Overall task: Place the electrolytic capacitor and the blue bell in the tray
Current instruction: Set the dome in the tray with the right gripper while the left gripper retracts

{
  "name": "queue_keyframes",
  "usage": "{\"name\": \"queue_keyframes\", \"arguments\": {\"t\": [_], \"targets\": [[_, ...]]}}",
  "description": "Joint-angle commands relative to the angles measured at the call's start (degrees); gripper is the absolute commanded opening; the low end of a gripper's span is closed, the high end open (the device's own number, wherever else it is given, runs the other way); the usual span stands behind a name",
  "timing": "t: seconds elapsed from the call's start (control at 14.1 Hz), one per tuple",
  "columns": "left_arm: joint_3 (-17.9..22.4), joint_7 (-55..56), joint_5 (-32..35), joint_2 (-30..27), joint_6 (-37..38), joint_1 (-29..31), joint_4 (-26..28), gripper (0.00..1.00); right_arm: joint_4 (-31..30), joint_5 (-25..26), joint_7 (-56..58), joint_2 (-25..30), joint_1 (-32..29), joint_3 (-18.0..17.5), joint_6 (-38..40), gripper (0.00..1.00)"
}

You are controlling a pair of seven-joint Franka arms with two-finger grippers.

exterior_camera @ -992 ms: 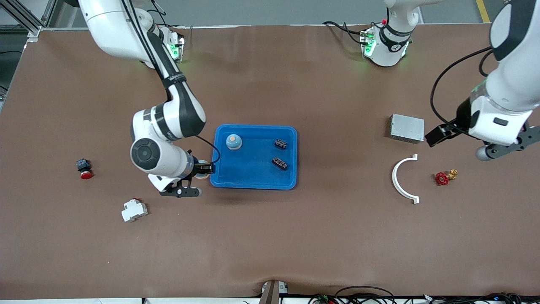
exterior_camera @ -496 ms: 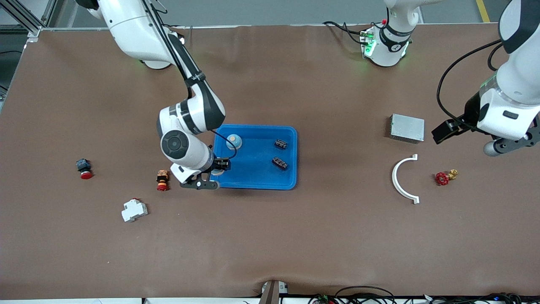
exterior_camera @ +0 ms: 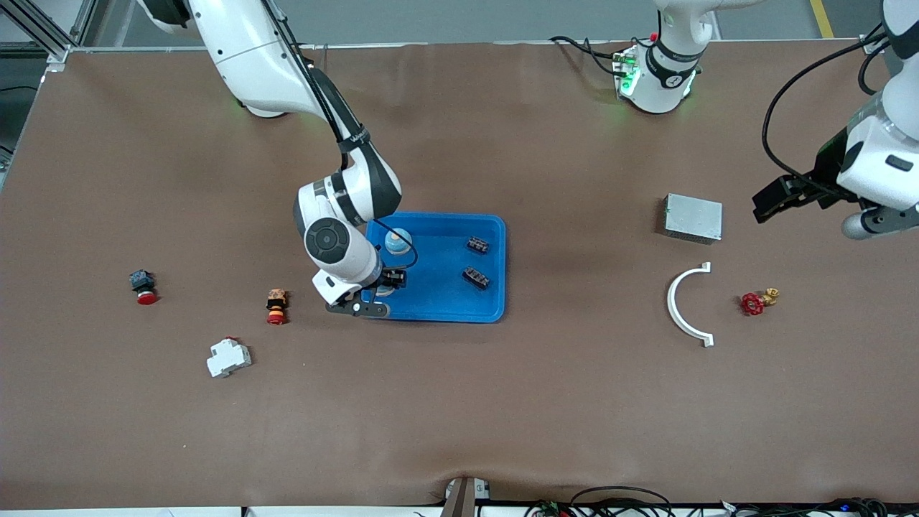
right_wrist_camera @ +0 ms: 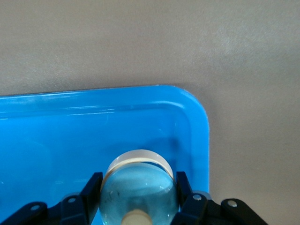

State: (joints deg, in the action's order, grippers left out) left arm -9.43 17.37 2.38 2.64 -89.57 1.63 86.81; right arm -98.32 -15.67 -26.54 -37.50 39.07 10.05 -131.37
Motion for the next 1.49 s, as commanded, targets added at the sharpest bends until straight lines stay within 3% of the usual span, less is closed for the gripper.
{"name": "queue_keyframes", "arguments": {"t": [0.0,0.28,0.5,0.78,0.92,1.06,1.13,1.42], "targets": [[5.9,-3.9,-1.7,-5.3,-0.5,-4.2,5.3,1.00,-0.3,-1.1,-1.4,-0.1,1.0,0.5,-1.0,0.14],[5.9,-5.0,-1.7,-7.1,0.2,-4.6,5.7,1.00,-0.4,-1.1,-1.5,-0.7,1.4,0.5,-2.0,0.15],[5.7,-5.2,-1.7,-7.2,0.6,-4.3,5.3,1.00,-0.3,-1.1,-1.5,-1.2,1.5,0.5,-2.4,0.24],[5.5,-6.8,-1.7,-8.5,1.8,-4.2,5.3,1.00,-0.3,-1.1,-1.5,-1.5,1.8,0.6,-2.5,0.50],[5.3,-6.8,-1.7,-9.1,2.9,-4.2,5.3,1.00,-0.3,-1.1,-1.5,-1.6,1.8,0.6,-2.3,0.75],[5.3,-6.8,-1.7,-9.3,3.2,-4.3,5.2,1.00,-0.4,-1.1,-1.8,-1.4,1.8,0.6,-1.9,0.86],[5.3,-6.8,-1.7,-9.3,3.2,-4.2,5.2,1.00,-0.4,-1.1,-3.2,-1.3,1.7,0.6,-1.5,1.00],[5.3,-6.9,-1.7,-9.2,3.2,-4.3,4.8,1.00,-0.3,-1.1,-4.0,1.2,1.5,0.8,4.8,1.00]]}}
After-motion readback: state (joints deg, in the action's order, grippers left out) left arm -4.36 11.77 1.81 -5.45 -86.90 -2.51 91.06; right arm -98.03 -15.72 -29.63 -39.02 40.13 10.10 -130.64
